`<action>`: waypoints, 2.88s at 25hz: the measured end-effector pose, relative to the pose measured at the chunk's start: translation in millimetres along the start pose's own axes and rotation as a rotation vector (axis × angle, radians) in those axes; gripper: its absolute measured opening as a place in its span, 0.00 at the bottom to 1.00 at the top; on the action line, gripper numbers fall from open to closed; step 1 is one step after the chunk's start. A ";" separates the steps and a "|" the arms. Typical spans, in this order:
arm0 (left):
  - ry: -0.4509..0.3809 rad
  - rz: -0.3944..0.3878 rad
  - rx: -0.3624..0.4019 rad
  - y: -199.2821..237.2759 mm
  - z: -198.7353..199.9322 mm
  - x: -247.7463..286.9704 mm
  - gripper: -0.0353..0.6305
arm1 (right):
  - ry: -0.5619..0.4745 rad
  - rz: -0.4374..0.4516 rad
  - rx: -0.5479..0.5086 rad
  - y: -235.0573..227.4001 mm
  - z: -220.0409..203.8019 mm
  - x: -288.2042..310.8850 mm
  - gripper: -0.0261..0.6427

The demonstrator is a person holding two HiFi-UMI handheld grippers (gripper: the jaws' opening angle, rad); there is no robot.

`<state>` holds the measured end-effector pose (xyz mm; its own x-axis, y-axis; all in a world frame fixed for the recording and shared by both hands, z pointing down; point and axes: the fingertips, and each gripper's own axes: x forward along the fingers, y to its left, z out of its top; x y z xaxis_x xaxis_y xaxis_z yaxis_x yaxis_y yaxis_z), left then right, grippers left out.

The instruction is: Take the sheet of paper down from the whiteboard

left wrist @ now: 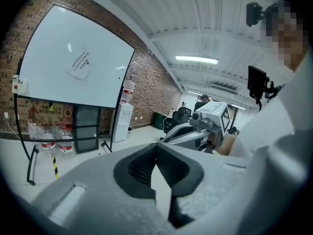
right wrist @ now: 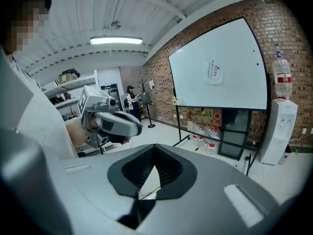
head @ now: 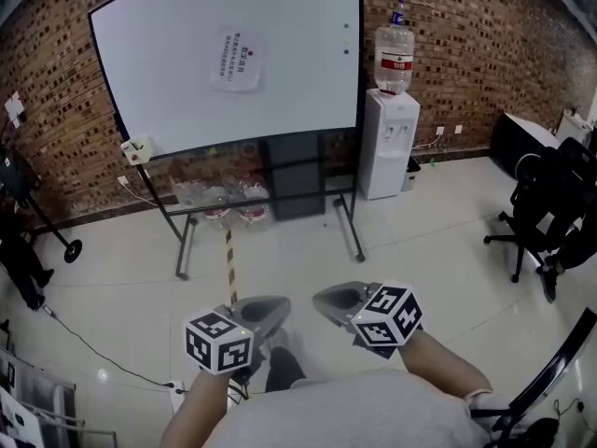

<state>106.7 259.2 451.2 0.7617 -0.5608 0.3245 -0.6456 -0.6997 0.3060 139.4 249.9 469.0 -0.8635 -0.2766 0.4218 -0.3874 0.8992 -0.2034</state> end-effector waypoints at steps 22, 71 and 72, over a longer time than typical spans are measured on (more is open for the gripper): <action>-0.010 -0.033 0.025 408.9 181.7 41.9 0.05 | -0.018 -0.100 0.007 -263.2 221.0 275.7 0.04; -0.154 0.118 0.276 717.0 445.2 164.2 0.16 | -0.135 -0.100 -0.154 -586.0 439.8 404.5 0.04; -0.161 0.140 0.299 721.3 449.8 158.0 0.23 | -0.130 -0.102 -0.159 -585.0 440.1 406.1 0.04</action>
<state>-213.6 -533.2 320.6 0.6815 -0.7059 0.1928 -0.7174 -0.6965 -0.0143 -126.7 -537.7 370.5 -0.8607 -0.4013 0.3132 -0.4283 0.9034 -0.0193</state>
